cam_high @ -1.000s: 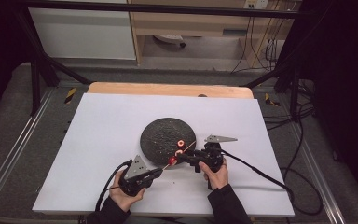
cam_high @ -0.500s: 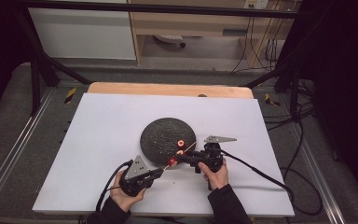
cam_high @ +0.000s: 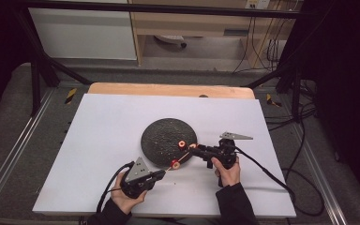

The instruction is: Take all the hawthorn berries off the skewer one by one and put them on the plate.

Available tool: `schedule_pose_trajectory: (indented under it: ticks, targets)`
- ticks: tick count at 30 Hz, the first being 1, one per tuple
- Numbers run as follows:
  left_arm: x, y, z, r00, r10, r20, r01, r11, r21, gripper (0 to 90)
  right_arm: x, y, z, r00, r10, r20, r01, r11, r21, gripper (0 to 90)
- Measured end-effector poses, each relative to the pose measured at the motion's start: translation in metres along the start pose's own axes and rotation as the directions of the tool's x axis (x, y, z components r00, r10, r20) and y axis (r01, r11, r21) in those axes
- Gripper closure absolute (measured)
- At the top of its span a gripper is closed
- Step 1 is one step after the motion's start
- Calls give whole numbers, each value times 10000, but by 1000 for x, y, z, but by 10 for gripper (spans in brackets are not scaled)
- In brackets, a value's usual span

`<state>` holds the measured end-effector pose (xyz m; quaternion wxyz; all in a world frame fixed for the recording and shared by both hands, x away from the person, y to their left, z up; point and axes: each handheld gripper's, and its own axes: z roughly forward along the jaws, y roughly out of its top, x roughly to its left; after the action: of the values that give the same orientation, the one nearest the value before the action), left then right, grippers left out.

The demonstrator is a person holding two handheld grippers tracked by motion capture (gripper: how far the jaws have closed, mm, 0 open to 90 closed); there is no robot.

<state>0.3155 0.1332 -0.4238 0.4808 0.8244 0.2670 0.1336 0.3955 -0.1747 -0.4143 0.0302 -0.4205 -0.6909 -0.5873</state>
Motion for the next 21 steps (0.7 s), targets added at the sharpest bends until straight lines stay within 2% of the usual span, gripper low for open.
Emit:
schedule_pose_trajectory:
  ticks: [6,16,21]
  targets:
    - [-2,0,1,9999,69,87,-69,10000,14,879,-14,5,-19,9991,214,354,-197,9986,-483,600]
    - [-2,-2,3,9999,105,100,-107,9998,169,879,-25,8,-32,9963,350,787,-292,9969,-736,601]
    - [4,-1,-1,10000,-92,-25,92,9999,68,879,-28,8,-39,9947,284,991,-198,9961,-865,601]
